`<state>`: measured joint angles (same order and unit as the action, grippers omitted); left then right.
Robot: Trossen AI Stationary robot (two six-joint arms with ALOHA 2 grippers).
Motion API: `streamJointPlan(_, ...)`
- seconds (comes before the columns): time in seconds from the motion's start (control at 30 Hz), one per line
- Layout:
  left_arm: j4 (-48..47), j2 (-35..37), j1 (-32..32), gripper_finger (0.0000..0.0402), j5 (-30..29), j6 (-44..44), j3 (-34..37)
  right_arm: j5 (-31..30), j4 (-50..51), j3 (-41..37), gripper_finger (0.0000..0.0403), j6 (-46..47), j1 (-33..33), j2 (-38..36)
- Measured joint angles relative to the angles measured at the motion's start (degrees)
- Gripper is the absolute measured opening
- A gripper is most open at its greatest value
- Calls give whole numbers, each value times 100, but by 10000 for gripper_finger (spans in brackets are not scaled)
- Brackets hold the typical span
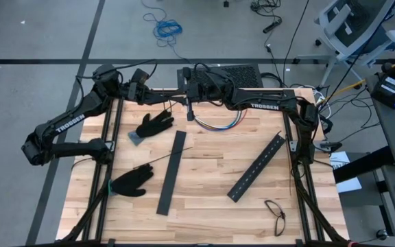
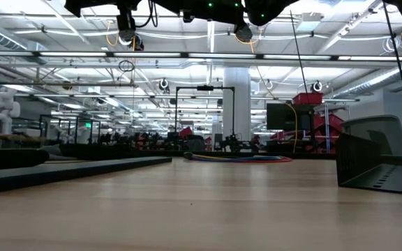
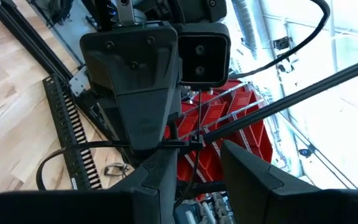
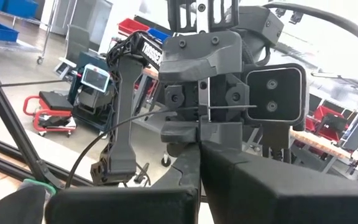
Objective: Ziptie cables
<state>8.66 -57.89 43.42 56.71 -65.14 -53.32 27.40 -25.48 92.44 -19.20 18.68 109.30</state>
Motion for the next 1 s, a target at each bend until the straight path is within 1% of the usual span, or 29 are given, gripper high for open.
streamJointPlan(0.27, 0, 4, -11, 124, -3, 118, -2, -11, -109, -4, 0, 31, 4, 7)
streamJointPlan(0.47, -13, 4, -199, 124, -30, 162, -2, -35, -188, -4, 0, 38, 31, 7)
streamJointPlan(0.6, -85, -4, -290, 124, -177, 296, 0, -79, -444, 2, 0, 154, 72, -5)
streamJointPlan(1.0, -46, -2, -289, 124, -190, 584, 7, -79, -376, 2, 0, 227, 81, -2)
